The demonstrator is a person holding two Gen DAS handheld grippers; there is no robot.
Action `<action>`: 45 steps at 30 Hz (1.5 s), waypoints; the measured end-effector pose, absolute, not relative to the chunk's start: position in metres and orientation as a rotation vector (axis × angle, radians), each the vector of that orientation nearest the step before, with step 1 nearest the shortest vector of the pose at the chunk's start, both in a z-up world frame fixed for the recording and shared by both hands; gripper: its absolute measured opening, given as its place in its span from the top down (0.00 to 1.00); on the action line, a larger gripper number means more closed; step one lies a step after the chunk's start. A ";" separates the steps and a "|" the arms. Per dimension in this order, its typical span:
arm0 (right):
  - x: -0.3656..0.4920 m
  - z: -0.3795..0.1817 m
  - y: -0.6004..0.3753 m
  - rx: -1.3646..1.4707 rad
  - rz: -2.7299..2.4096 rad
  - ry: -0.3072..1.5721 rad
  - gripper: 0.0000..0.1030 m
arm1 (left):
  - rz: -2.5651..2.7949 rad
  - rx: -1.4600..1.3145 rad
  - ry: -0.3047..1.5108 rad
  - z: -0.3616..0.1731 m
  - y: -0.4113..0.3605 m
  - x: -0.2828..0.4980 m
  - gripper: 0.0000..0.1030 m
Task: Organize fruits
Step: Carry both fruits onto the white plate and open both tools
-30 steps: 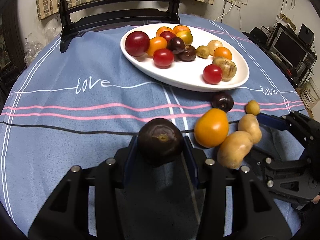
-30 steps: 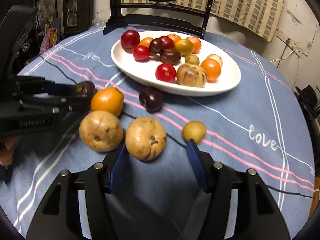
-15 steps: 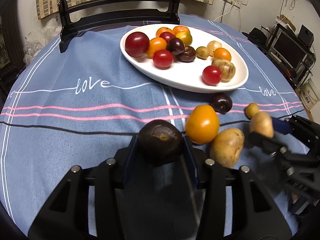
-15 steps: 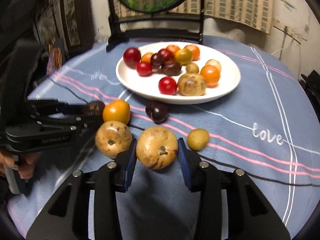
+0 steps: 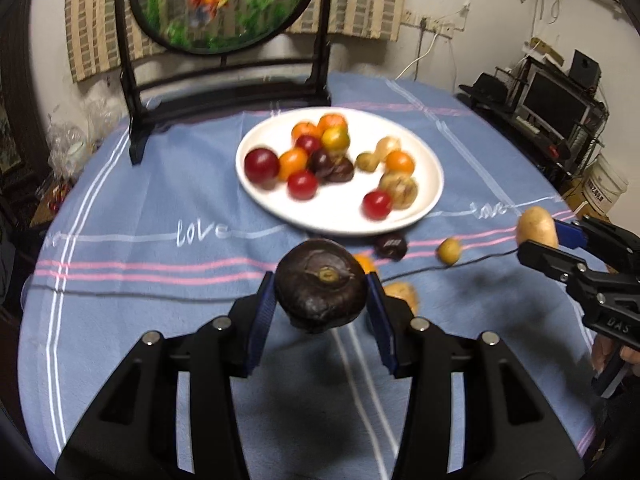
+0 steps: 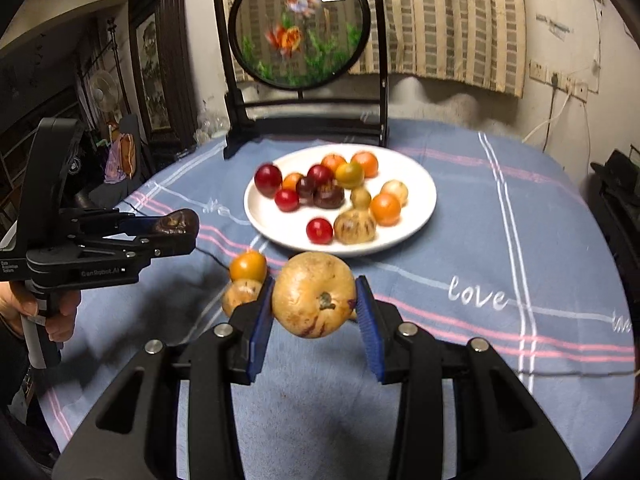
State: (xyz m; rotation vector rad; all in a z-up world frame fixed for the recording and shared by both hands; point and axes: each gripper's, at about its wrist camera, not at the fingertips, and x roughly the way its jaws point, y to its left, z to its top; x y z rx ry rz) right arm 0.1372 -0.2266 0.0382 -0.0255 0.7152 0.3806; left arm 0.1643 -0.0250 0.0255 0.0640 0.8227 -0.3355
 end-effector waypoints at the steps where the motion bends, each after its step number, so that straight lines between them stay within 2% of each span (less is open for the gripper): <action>1: 0.139 0.044 -0.227 -0.031 0.381 0.703 0.61 | -0.342 0.067 0.811 0.031 -0.028 0.165 0.56; 5: 0.154 0.060 -0.225 -0.041 0.385 0.669 0.61 | -0.362 0.071 0.788 0.044 -0.040 0.177 0.56; 10: 0.187 0.064 -0.226 -0.003 0.396 0.682 0.61 | -0.350 0.063 0.834 0.034 -0.049 0.210 0.56; 18: 0.262 0.031 -0.224 0.105 0.392 0.792 0.61 | -0.305 0.067 0.887 0.010 -0.061 0.270 0.56; 28: 0.308 -0.001 -0.214 0.119 0.384 0.855 0.60 | -0.298 0.058 0.923 -0.014 -0.070 0.305 0.55; 30: 0.316 -0.007 -0.212 0.140 0.382 0.875 0.58 | -0.286 0.038 0.927 -0.018 -0.068 0.309 0.51; 32: 0.320 -0.009 -0.214 0.176 0.384 0.882 0.57 | -0.278 0.010 0.924 -0.018 -0.064 0.311 0.37; 34: 0.318 -0.007 -0.218 0.201 0.376 0.873 0.57 | -0.296 -0.013 0.916 -0.017 -0.061 0.307 0.31; 45: 0.270 0.009 -0.241 0.223 0.367 0.849 0.57 | -0.283 0.002 0.861 0.001 -0.049 0.254 0.31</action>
